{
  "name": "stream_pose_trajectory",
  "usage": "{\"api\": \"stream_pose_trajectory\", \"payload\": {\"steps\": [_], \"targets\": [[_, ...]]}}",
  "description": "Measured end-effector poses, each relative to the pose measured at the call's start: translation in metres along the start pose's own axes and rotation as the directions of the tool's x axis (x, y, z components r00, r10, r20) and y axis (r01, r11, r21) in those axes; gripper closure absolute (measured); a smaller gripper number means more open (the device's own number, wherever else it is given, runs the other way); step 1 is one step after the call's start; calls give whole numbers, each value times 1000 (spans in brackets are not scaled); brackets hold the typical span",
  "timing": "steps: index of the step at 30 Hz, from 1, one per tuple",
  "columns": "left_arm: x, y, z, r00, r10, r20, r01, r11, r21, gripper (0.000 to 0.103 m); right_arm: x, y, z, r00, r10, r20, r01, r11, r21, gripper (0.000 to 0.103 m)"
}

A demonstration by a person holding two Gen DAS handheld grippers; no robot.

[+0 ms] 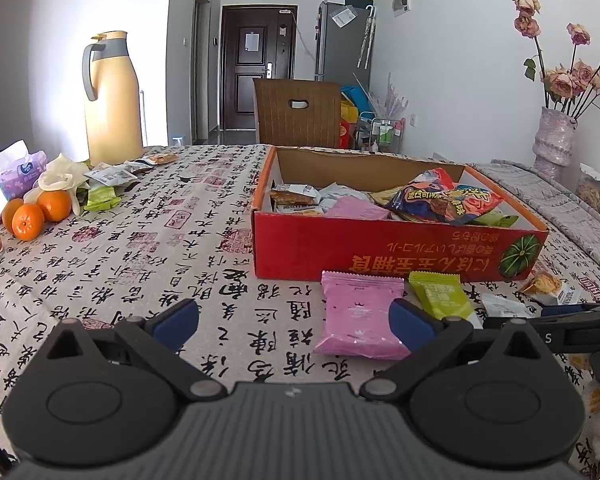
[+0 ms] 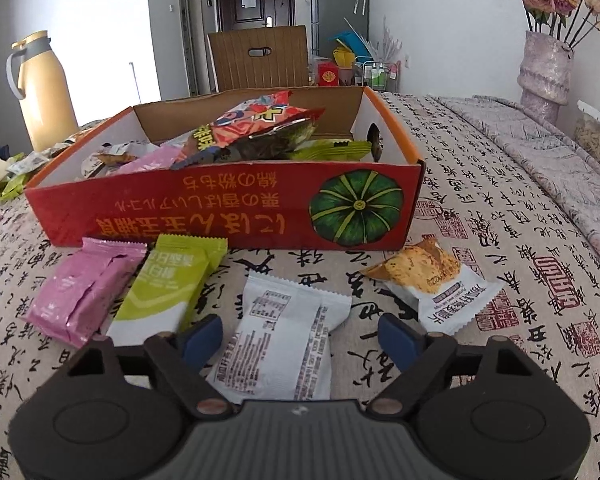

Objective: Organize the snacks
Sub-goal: 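Grasp a white snack packet with the right gripper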

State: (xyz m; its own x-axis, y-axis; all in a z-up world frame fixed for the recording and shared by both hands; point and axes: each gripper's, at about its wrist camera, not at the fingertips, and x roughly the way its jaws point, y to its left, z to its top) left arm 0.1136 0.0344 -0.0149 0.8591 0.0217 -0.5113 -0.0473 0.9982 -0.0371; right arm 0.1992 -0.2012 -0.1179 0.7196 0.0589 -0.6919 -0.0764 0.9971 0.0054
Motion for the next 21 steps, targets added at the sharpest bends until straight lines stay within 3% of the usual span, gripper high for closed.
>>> {"api": "stream_pose_trajectory", "payload": {"steps": [6, 10, 21], "targets": [[0, -2, 0, 1000, -4, -3, 4, 1000, 6, 0, -3, 0, -1, 1000, -6, 26, 6, 1000, -6, 53], [1, -3, -1, 1000, -3, -6, 3, 1000, 7, 0, -7, -3, -3, 999, 7, 42, -7, 1000, 1, 62], [9, -11, 4, 999, -4, -39, 5, 1000, 22, 0, -26, -9, -8, 993, 23, 120, -25, 1000, 19, 64]]}}
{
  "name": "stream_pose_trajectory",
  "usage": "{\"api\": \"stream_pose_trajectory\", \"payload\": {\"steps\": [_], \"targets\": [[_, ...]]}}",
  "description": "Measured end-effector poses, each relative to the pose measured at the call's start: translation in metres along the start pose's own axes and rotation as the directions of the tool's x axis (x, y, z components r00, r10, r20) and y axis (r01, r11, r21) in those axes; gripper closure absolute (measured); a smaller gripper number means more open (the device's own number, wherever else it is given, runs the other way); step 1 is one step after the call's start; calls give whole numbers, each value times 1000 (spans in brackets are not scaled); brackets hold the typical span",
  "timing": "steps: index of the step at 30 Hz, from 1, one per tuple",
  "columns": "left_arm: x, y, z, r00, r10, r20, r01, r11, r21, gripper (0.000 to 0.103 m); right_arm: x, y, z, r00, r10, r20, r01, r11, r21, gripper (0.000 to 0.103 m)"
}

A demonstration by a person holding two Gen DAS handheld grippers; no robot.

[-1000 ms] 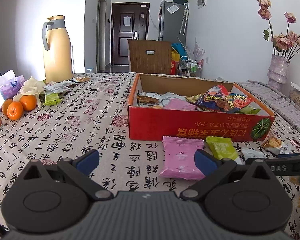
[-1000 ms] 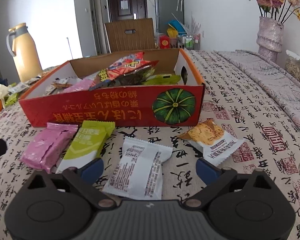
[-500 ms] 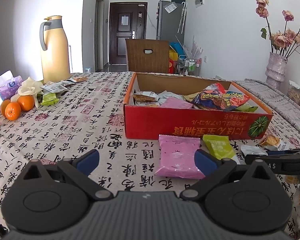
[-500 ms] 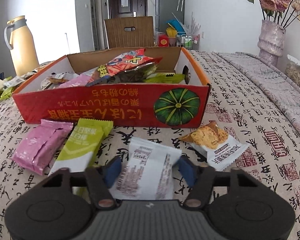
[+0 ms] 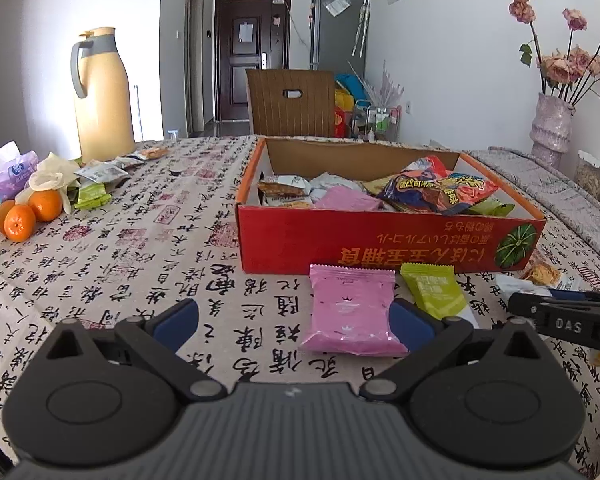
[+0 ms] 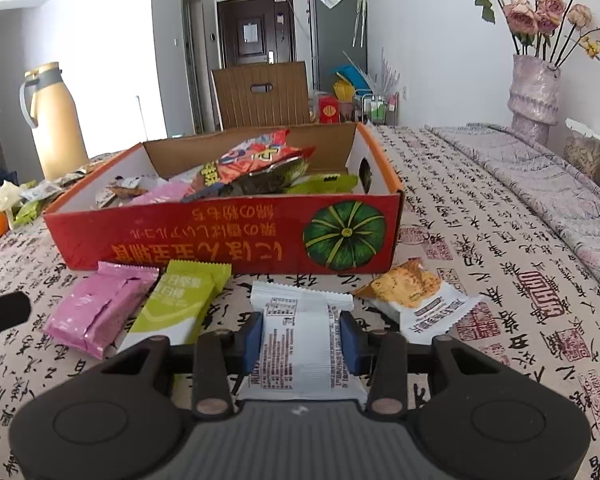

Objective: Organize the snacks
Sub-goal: 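Grasp the pink packet with the left gripper while the right holds the white packet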

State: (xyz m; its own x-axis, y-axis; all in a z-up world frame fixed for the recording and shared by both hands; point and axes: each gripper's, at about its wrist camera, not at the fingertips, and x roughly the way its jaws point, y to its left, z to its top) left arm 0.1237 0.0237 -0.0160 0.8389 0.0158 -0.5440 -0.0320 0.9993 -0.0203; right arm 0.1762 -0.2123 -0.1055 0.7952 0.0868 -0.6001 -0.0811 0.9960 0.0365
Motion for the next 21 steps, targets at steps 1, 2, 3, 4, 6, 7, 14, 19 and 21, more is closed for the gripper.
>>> {"api": "stream_pose_trajectory", "payload": {"steps": [1, 2, 3, 4, 6, 7, 14, 19, 21], "targets": [[2, -1, 1, 1000, -1, -4, 1, 1000, 2, 0, -2, -1, 0, 1000, 0, 5, -1, 1000, 2, 64], [3, -3, 2, 1000, 0, -6, 0, 1000, 6, 0, -3, -2, 0, 1000, 1, 10, -1, 1000, 6, 64], [5, -4, 3, 1000, 1, -7, -1, 1000, 11, 0, -5, -2, -1, 1000, 1, 14, -1, 1000, 9, 64], [7, -6, 4, 1000, 1, -10, 0, 1000, 15, 0, -6, -3, -1, 1000, 1, 18, -1, 1000, 12, 64], [12, -9, 6, 1000, -1, -18, 1, 1000, 21, 0, -8, -6, -1, 1000, 1, 23, -1, 1000, 17, 64], [15, -11, 8, 1000, 1, -23, -1, 1000, 24, 0, -9, -7, -1, 1000, 1, 26, -1, 1000, 20, 64], [37, -24, 16, 996, 23, -89, -19, 999, 43, 0, -14, -19, -5, 999, -9, 38, 7, 999, 43, 64], [48, -33, 16, 993, 23, -115, -17, 998, 58, 3, -14, -25, -6, 999, -10, 41, 8, 998, 59, 64], [52, -37, 15, 992, 23, -127, -15, 998, 64, 5, -13, -26, -7, 999, -7, 41, 5, 998, 62, 64]]}}
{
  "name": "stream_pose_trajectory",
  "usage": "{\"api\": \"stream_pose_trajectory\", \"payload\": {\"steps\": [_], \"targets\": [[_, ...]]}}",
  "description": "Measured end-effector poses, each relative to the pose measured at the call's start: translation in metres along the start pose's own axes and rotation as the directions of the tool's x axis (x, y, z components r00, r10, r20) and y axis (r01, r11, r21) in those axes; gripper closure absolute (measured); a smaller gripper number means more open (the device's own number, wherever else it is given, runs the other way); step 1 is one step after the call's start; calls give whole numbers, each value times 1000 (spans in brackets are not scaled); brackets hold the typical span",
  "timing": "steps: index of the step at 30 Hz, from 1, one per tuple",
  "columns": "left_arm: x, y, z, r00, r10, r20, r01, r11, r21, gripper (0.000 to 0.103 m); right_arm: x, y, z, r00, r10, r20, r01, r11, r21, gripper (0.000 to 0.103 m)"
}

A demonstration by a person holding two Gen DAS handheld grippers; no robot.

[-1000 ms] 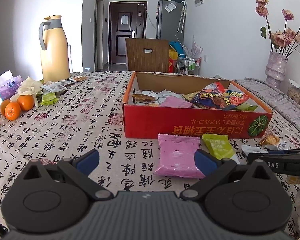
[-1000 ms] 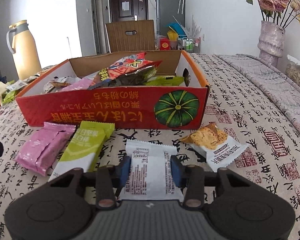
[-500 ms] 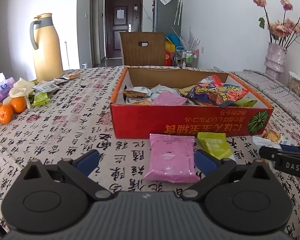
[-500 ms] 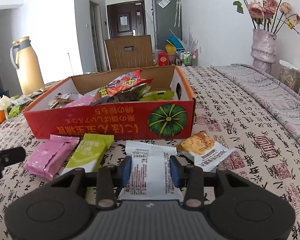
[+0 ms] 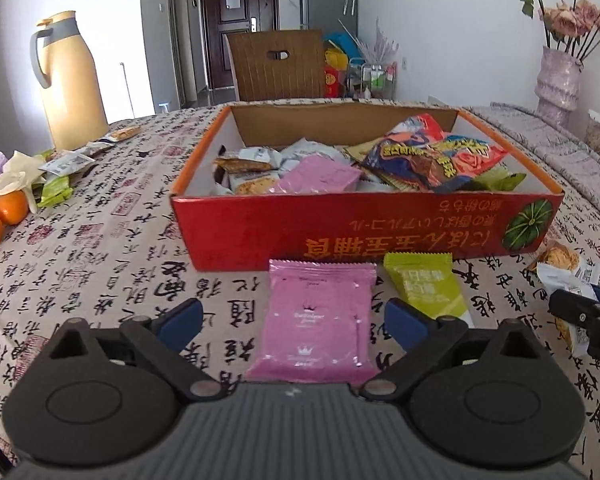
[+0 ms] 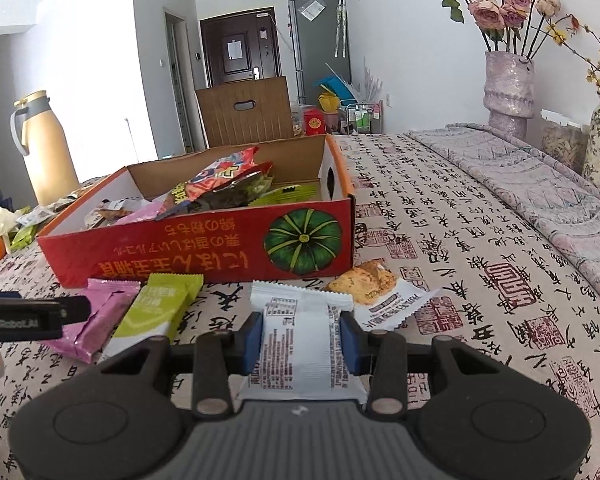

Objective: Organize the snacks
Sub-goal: 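Grasp the pink packet with the left gripper while the right holds the white packet, then carry the pink and white packets over the box and open both grippers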

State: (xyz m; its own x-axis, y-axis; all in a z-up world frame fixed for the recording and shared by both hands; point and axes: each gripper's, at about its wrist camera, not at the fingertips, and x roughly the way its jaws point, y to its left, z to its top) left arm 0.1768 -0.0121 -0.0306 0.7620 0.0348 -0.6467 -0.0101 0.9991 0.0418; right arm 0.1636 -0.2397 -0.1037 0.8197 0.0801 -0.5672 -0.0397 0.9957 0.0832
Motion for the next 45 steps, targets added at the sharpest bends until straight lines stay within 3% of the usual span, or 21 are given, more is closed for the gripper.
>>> {"api": "stream_pose_trajectory", "payload": {"steps": [3, 17, 36, 45], "targets": [[5, -3, 1, 1000, -2, -14, 2, 1000, 0, 7, 0, -1, -1, 1000, 5, -1, -5, 1000, 2, 64], [22, -11, -1, 997, -31, -74, 31, 1000, 0, 39, 3, -4, -4, 1000, 13, -8, -13, 1000, 11, 64], [9, -7, -5, 998, -48, -43, 48, 999, -12, 40, -1, -1, -5, 1000, 20, -2, -20, 1000, 7, 64], [-21, 0, -2, 997, -70, 27, 70, 997, -23, 41, -11, 4, -2, 999, 29, 20, -29, 1000, -5, 64]]}}
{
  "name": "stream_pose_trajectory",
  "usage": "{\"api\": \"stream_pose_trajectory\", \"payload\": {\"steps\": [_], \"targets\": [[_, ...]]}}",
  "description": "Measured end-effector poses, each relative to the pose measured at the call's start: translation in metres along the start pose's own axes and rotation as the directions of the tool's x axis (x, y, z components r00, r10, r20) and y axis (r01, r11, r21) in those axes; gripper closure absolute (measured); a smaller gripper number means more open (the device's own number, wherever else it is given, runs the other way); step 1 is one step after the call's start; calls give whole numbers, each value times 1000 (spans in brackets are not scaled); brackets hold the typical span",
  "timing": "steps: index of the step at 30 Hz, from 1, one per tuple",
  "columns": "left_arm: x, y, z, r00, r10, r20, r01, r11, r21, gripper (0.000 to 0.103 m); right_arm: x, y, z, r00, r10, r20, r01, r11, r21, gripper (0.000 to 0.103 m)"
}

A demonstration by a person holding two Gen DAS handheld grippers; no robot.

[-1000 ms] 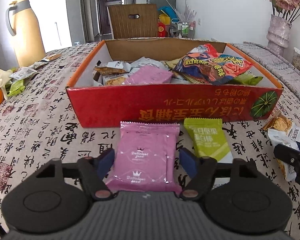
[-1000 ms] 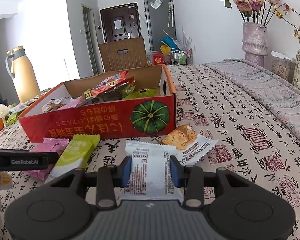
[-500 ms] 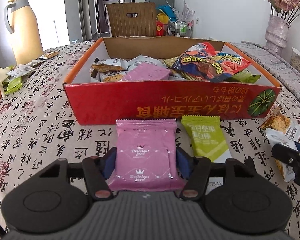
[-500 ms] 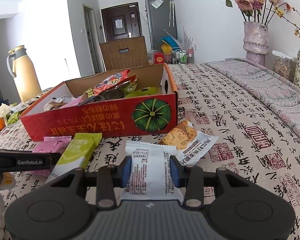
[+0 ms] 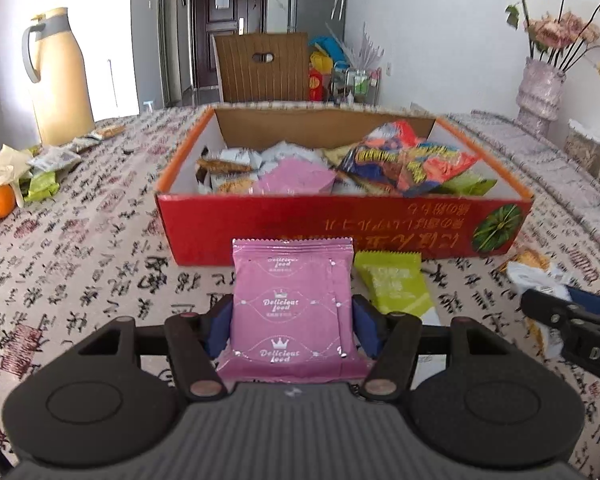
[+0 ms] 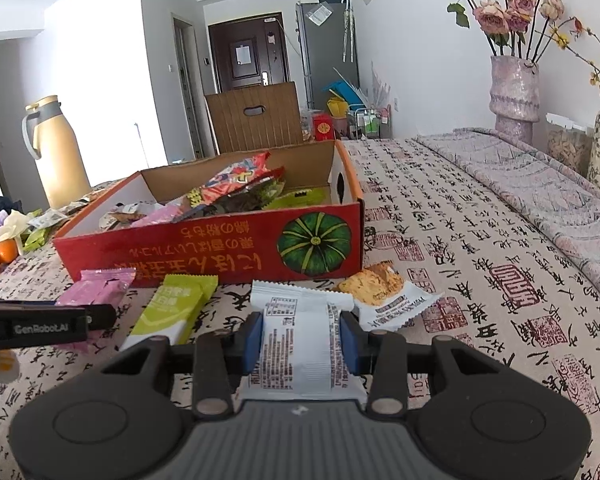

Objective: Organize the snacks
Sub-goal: 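Carry the pink and white packets over the box and open both grippers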

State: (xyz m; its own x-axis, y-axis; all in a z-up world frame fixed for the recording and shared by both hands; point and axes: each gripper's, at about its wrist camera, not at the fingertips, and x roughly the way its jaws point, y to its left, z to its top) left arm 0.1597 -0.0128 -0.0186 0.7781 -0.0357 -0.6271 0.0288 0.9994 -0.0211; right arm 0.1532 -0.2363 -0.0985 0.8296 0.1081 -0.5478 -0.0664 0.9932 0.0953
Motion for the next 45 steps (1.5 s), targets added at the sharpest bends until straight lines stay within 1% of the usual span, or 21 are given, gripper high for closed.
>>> {"api": "stream_pose_trajectory", "payload": {"steps": [5, 11, 19, 24, 28, 31, 37, 42, 45], "targets": [[-18, -1, 11, 998, -11, 62, 11, 1000, 1, 41, -7, 6, 6, 1000, 12, 24, -12, 1000, -15, 64], [-24, 0, 28, 994, -10, 111, 10, 1000, 2, 40, -10, 14, 20, 997, 25, 67, -23, 999, -38, 64], [-16, -1, 60, 985, 8, 172, -9, 1000, 3, 40, 2, 19, 59, 990, 25, 140, -17, 998, -58, 64], [3, -1, 80, 983, 20, 184, -19, 1000, -6, 40, 28, 19, 89, 987, 10, 161, 0, 998, -58, 64], [21, -1, 95, 981, 31, 190, -28, 999, -21, 40, 54, 16, 110, 988, 0, 156, 7, 999, -40, 64], [34, -1, 101, 980, 52, 192, -48, 998, -28, 40, 74, 16, 121, 989, -5, 147, 8, 1000, -24, 64], [58, 3, 101, 982, 68, 178, -61, 997, -40, 40, 103, 12, 124, 990, -23, 143, 23, 1000, 0, 64], [70, 7, 96, 987, 56, 152, -51, 998, -40, 40, 108, 8, 117, 991, -16, 135, 16, 1000, 1, 63], [73, 9, 94, 988, 48, 148, -42, 998, -40, 40, 109, 7, 116, 992, -4, 129, 4, 1000, 6, 60]]}}
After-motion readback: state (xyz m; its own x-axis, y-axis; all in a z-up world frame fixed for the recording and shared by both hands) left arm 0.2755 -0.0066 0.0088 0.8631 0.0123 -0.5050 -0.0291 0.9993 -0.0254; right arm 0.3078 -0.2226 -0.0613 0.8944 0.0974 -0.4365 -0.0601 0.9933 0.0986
